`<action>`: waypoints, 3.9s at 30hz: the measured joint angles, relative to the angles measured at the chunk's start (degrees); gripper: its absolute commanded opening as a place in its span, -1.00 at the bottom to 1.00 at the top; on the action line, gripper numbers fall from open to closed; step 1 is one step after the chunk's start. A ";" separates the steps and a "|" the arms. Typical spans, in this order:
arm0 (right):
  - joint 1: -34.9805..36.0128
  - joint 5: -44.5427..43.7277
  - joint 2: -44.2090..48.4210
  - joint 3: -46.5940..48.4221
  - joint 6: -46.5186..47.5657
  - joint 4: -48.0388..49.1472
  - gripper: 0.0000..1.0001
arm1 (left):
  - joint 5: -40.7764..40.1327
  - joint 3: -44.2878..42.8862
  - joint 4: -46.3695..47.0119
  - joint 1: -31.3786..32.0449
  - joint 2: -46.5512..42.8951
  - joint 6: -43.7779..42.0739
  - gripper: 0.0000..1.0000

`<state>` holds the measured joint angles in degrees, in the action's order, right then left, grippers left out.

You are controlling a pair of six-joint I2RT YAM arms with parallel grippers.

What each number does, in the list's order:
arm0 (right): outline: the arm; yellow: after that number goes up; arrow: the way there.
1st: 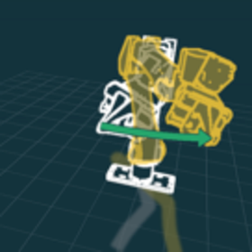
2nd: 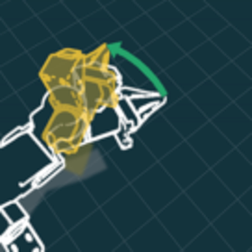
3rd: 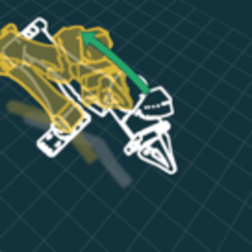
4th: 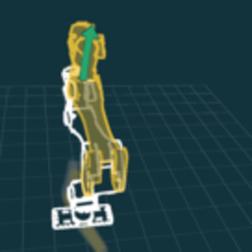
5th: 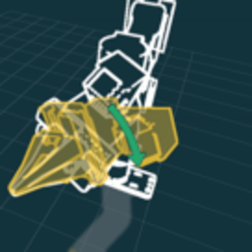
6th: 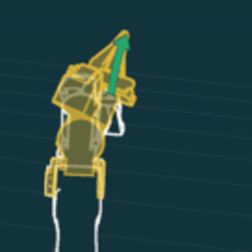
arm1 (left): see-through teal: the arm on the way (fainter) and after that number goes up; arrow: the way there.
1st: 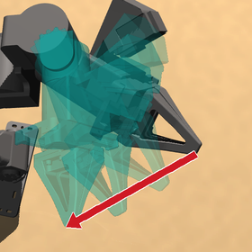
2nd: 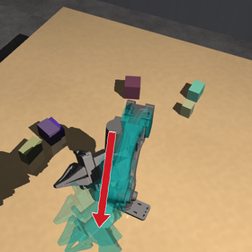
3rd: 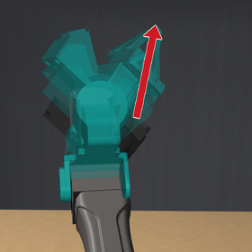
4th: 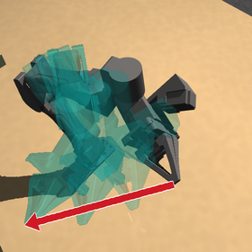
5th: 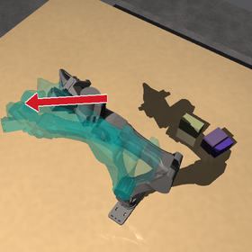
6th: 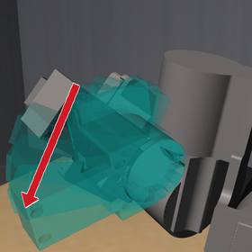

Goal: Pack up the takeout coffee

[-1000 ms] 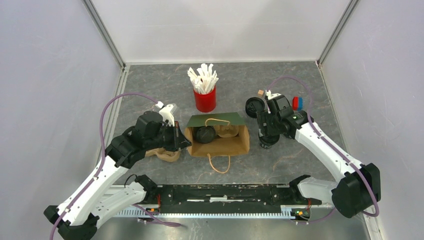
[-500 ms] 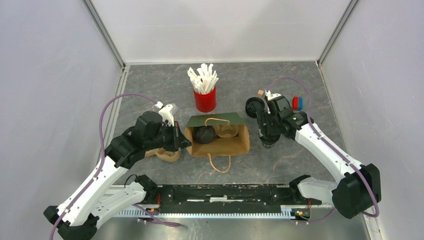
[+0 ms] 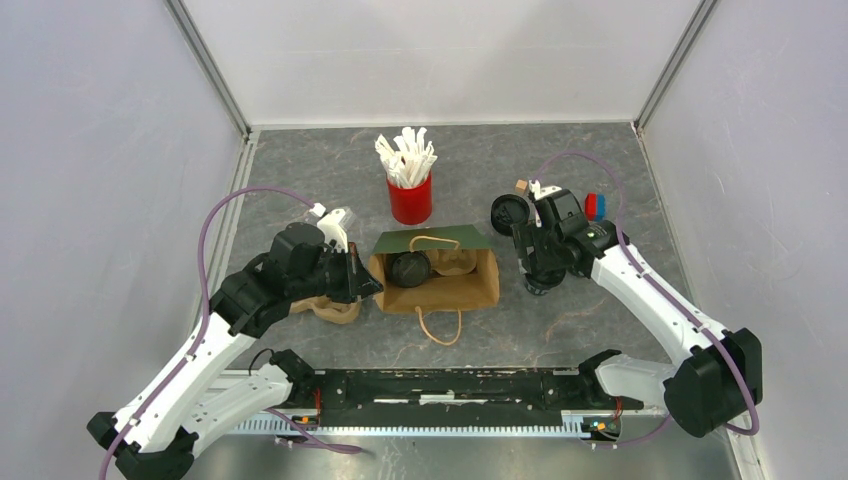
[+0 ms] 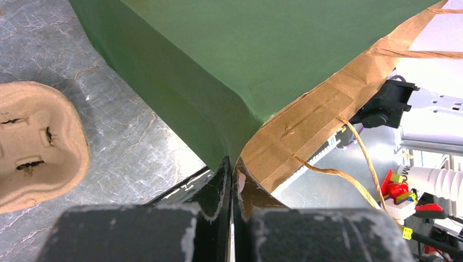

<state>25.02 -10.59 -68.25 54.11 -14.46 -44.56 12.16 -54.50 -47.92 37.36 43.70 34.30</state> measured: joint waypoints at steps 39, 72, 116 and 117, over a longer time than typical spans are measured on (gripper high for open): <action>0.00 -1.90 0.39 -2.99 2.58 2.25 0.65 | 0.04 0.00 0.00 0.00 0.00 0.00 -0.95; 0.92 8.59 5.20 29.16 14.73 -10.88 0.54 | 0.22 0.00 0.02 0.00 0.13 0.39 -0.96; 21.27 35.15 13.94 20.20 9.18 1.07 0.52 | 0.46 -1.81 -0.04 0.00 0.90 0.35 -0.96; 22.69 33.48 13.18 20.09 9.99 1.64 0.52 | 0.48 -1.81 -0.04 0.00 0.87 0.33 -0.95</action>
<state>47.70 22.90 -55.07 74.19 -4.47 -42.92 12.64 -56.31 -47.97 37.36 44.58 34.63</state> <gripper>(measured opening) 0.805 0.031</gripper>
